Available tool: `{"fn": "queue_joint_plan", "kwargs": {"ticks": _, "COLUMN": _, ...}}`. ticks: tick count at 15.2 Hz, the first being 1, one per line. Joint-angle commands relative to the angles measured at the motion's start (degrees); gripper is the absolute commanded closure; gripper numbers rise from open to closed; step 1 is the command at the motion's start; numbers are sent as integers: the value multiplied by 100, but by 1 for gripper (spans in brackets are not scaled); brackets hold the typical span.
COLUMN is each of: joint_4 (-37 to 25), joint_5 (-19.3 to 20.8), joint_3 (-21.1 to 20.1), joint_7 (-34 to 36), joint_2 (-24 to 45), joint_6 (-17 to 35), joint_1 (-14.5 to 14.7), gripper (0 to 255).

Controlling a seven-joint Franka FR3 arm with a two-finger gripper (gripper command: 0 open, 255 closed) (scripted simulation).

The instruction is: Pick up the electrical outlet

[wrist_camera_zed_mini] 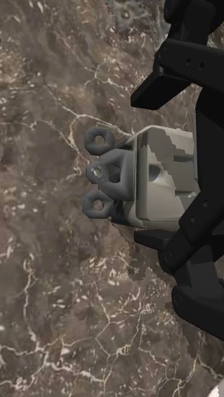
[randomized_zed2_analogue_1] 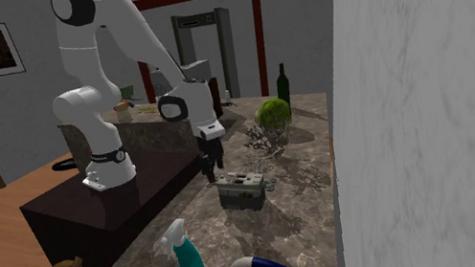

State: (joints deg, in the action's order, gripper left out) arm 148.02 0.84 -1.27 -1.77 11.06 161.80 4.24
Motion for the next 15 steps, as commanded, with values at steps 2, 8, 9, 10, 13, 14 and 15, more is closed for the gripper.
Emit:
{"fn": "queue_joint_plan", "kwargs": {"ticks": 2, "joint_4": -31, "joint_5": 9, "joint_3": 9, "joint_7": -7, "joint_2": 146, "joint_6": 119, "joint_1": -5, "gripper": 0}}
{"fn": "queue_joint_plan", "kwargs": {"ticks": 8, "joint_4": -35, "joint_5": 10, "joint_3": 9, "joint_7": -4, "joint_2": 154, "joint_6": 122, "joint_1": -4, "gripper": 255}}
{"fn": "queue_joint_plan", "kwargs": {"ticks": 9, "joint_4": -35, "joint_5": 9, "joint_3": 9, "joint_7": -4, "joint_2": 153, "joint_6": 121, "joint_1": -4, "gripper": 255}}
{"fn": "queue_joint_plan", "kwargs": {"ticks": 10, "joint_4": -33, "joint_5": 10, "joint_3": 9, "joint_7": -3, "joint_2": 152, "joint_6": 121, "joint_1": -3, "gripper": 255}}
{"fn": "queue_joint_plan", "kwargs": {"ticks": 13, "joint_4": -19, "joint_5": 2, "joint_3": 4, "joint_7": -12, "joint_2": 55, "joint_6": 39, "joint_1": -9, "gripper": 255}}
{"fn": "queue_joint_plan", "kwargs": {"ticks": 14, "joint_4": -9, "joint_5": -5, "joint_3": 0, "joint_7": -17, "joint_2": -36, "joint_6": -42, "joint_1": -11, "gripper": 255}}
{"fn": "queue_joint_plan", "kwargs": {"ticks": 15, "joint_4": -2, "joint_5": -12, "joint_3": -4, "joint_7": -22, "joint_2": -125, "joint_6": -124, "joint_1": -14, "gripper": 255}}
